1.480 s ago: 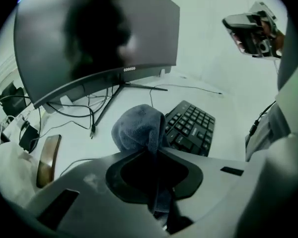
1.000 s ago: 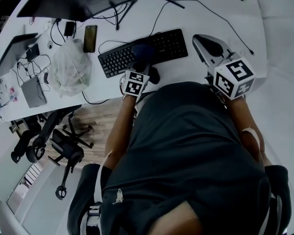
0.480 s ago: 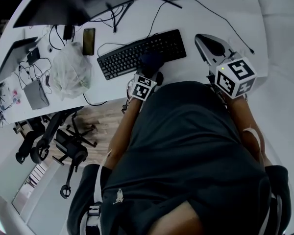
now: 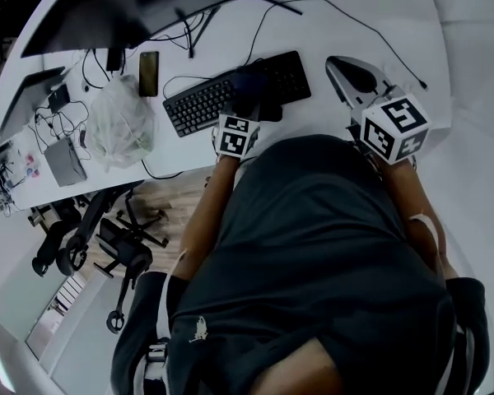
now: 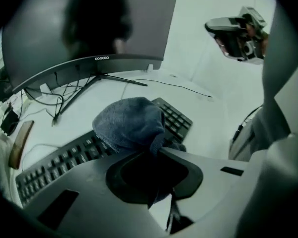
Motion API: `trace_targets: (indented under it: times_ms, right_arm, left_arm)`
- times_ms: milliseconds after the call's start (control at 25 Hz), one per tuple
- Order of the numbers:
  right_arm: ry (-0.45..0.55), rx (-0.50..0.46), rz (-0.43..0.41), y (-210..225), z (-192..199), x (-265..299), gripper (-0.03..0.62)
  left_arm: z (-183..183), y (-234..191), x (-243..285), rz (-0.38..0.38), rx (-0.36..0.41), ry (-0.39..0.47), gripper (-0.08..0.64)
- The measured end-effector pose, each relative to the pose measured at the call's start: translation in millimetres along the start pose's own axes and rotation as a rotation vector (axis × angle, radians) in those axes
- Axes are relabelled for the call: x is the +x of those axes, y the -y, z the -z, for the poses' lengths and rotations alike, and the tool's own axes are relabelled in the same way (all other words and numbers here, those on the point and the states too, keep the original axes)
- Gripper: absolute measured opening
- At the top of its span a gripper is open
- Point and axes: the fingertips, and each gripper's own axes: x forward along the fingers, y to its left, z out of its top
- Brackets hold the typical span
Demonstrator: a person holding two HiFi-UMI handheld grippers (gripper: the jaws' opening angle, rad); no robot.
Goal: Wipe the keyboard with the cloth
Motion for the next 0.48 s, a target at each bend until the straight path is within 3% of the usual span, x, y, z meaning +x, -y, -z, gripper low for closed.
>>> trace_targets:
  times_ms: [160, 360, 480]
  right_arm:
    - [0.002, 0.021, 0.019, 15, 0, -3, 0.011]
    - [-0.006, 0.009, -0.023, 2, 3, 4, 0.011]
    - [-0.005, 0.0, -0.031, -3, 7, 3, 0.011]
  left_arm:
    - [18, 34, -5, 0.055, 0.04, -0.036, 0.04]
    - [-70, -10, 8, -0.004, 0.125, 0.08, 0.04]
    - [-77, -26, 32, -0.005, 0.139, 0.036, 0.04]
